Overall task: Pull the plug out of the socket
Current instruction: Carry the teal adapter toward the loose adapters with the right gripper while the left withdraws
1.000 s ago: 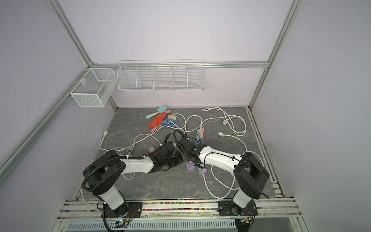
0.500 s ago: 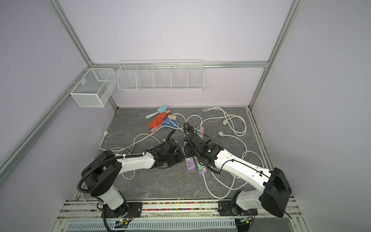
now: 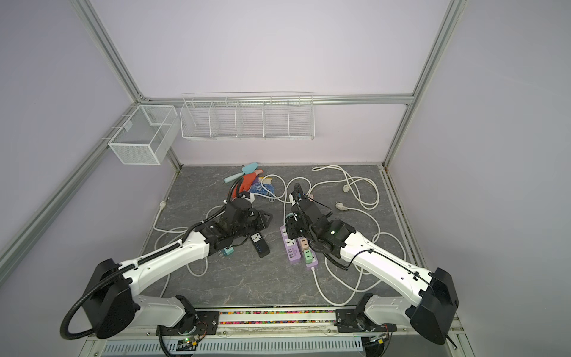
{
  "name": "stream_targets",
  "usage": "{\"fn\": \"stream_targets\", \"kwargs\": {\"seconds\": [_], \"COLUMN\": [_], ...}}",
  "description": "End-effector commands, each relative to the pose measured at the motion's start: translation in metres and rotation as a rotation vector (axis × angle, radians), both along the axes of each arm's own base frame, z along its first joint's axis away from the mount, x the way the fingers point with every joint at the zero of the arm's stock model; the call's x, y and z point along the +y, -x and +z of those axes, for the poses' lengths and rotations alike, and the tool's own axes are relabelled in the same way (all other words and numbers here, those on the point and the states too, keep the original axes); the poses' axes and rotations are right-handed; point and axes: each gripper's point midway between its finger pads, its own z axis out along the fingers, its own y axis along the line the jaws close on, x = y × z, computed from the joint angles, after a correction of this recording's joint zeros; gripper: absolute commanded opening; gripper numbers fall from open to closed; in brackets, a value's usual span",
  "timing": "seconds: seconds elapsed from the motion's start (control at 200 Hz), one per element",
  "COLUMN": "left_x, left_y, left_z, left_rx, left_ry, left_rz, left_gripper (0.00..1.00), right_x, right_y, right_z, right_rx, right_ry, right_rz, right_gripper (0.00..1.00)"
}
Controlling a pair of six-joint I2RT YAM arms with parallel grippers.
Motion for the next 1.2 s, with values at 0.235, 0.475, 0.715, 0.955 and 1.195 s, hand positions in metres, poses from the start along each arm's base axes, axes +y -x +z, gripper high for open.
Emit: {"fn": "stream_targets", "kwargs": {"seconds": [0.235,0.475,0.715,0.955,1.195], "left_x": [0.098,0.139,0.168,0.179,0.176], "left_y": [0.022,0.036,0.052,0.059,0.056], "left_z": [0.012,0.006,-0.009,-0.025,-0.035], "left_rx": [-0.098,-0.098,-0.089,-0.063,-0.046], "left_ry": [-0.275,-0.374,-0.381,-0.353,-0.330], "left_rz": [0.150,0.227,0.298,0.330,0.340], "left_gripper": [0.40,0.43,0.46,0.49,0.54], "right_x": [0.098,0.144,0.181,0.205,0.219], "right_y": [-0.010,-0.018,-0.010,-0.006,-0.004], "right_z": [-0.009,-0.039,-0.079,-0.112,-0.139], "right_rx": [0.097,0.171,0.246,0.305,0.346], "right_ry": [-0.208,-0.246,-0.215,-0.213,-0.191], "right_rz": [0.161,0.187,0.231,0.253,0.263], "right_gripper": [0.12,0.12,0.12,0.12,0.13]}}
